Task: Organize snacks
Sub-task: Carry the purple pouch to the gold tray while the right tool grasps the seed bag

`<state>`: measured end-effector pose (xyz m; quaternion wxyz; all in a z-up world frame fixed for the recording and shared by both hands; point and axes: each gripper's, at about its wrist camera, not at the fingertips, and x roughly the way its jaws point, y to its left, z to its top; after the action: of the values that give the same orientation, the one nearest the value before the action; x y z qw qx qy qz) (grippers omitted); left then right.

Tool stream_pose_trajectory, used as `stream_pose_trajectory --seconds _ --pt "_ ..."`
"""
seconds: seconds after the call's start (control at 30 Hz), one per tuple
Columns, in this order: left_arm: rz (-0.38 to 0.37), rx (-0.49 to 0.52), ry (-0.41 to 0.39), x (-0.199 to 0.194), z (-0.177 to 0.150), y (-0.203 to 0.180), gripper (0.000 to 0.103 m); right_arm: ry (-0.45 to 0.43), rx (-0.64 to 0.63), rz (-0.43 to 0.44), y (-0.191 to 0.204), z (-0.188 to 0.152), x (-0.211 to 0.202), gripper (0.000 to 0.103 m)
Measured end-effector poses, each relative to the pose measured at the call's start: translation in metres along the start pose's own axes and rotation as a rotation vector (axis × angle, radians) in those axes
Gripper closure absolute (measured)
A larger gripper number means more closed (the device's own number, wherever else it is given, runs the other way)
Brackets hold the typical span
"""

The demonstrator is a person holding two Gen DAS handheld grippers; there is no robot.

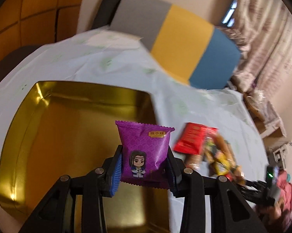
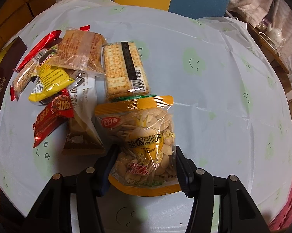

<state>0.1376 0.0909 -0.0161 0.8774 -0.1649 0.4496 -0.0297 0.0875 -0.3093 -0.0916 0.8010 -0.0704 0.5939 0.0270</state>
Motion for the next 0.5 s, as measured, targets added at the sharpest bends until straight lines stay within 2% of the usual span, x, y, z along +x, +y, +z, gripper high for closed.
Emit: stream_pose_trajectory --seconds 0.2,0.43,0.5 --pt "0.055 -0.046 0.079 0.046 0.023 0.022 0.063 -0.002 -0.005 0.002 0.0 -0.001 -0.003 0.047" --pt "0.098 -0.034 0.115 0.085 0.043 0.02 0.062 -0.002 -0.005 0.002 0.0 -0.001 -0.003 0.047" --pt "0.086 -0.033 0.131 0.093 0.046 0.017 0.061 -0.002 -0.008 0.001 0.0 -0.002 -0.003 0.047"
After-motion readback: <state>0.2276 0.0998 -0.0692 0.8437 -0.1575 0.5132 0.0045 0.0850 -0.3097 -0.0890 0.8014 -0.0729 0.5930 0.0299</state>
